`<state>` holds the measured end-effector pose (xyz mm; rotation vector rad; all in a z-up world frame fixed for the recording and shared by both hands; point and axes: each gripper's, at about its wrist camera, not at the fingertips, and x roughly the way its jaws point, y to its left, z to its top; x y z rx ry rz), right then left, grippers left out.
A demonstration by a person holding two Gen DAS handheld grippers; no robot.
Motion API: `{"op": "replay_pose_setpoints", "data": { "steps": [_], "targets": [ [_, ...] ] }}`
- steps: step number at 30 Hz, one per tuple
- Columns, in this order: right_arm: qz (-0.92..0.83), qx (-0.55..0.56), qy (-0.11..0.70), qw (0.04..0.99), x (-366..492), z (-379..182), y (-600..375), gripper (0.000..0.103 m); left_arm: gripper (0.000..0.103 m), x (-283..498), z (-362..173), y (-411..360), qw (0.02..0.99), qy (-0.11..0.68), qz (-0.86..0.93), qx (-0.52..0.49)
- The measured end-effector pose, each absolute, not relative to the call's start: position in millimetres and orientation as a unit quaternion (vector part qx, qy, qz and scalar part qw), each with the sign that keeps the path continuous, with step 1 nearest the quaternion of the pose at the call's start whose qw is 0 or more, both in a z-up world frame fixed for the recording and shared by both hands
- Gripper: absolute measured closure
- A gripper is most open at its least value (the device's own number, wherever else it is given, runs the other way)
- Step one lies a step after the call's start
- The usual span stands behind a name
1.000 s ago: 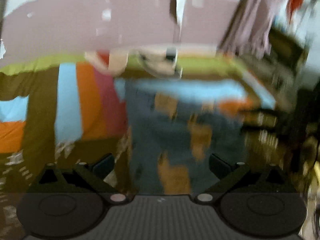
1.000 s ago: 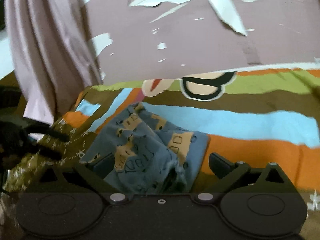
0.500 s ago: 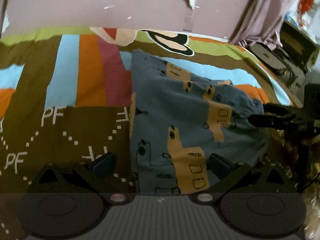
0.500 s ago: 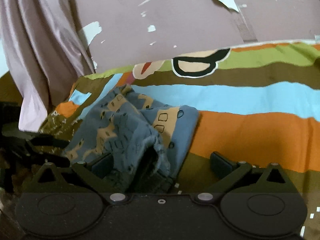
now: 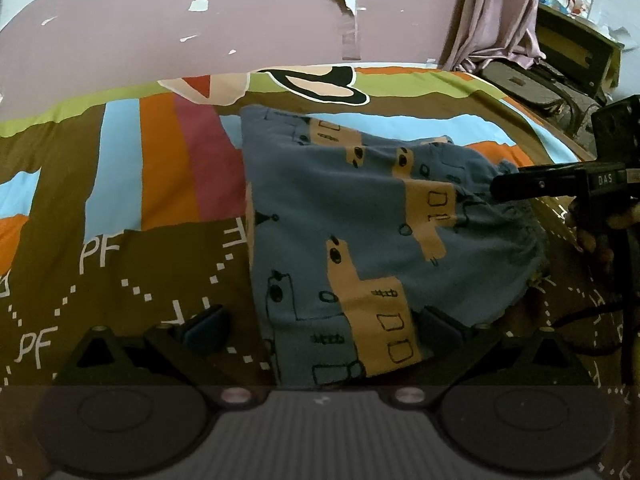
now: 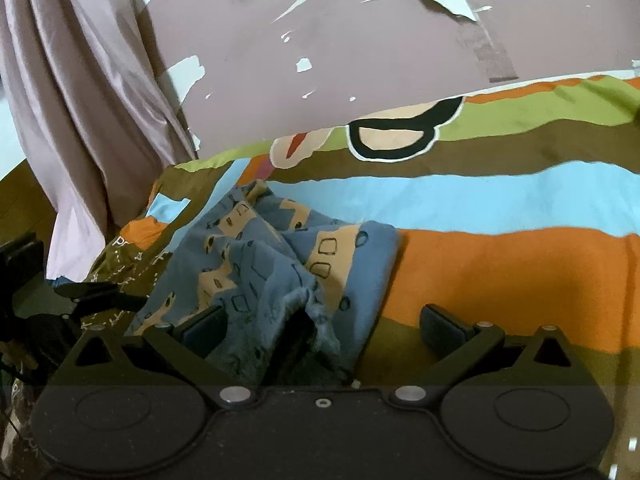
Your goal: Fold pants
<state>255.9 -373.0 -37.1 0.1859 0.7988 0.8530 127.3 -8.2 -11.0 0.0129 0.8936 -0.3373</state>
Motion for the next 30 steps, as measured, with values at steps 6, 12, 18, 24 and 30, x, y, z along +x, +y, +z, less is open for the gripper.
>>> {"op": "replay_pose_setpoints", "data": {
  "steps": [6, 12, 18, 24, 30],
  "targets": [
    [0.426, 0.1, 0.383, 0.814, 259.7, -39.6, -367.9, 0.007, 0.0, 131.0, -11.5, -8.2, 0.888, 0.431, -0.159, -0.003],
    [0.421, 0.132, 0.39, 0.809, 264.0, -42.9, -377.3, 0.014, 0.0, 130.1, -11.7, -4.8, 0.888, 0.427, -0.172, 0.0],
    [0.41, 0.113, 0.392, 0.816, 262.1, -41.0, -368.4, 0.015, 0.0, 132.4, -8.8, 6.6, 0.883, 0.429, -0.186, -0.035],
    [0.41, 0.163, 0.396, 0.805, 267.4, -45.9, -380.0, 0.025, 0.0, 142.5, -7.1, 19.8, 0.874, 0.438, -0.175, -0.114],
    [0.412, 0.18, 0.402, 0.798, 274.3, -47.9, -381.6, 0.033, 0.002, 150.1, -7.3, 22.9, 0.868, 0.443, -0.176, -0.139]
  ]
}}
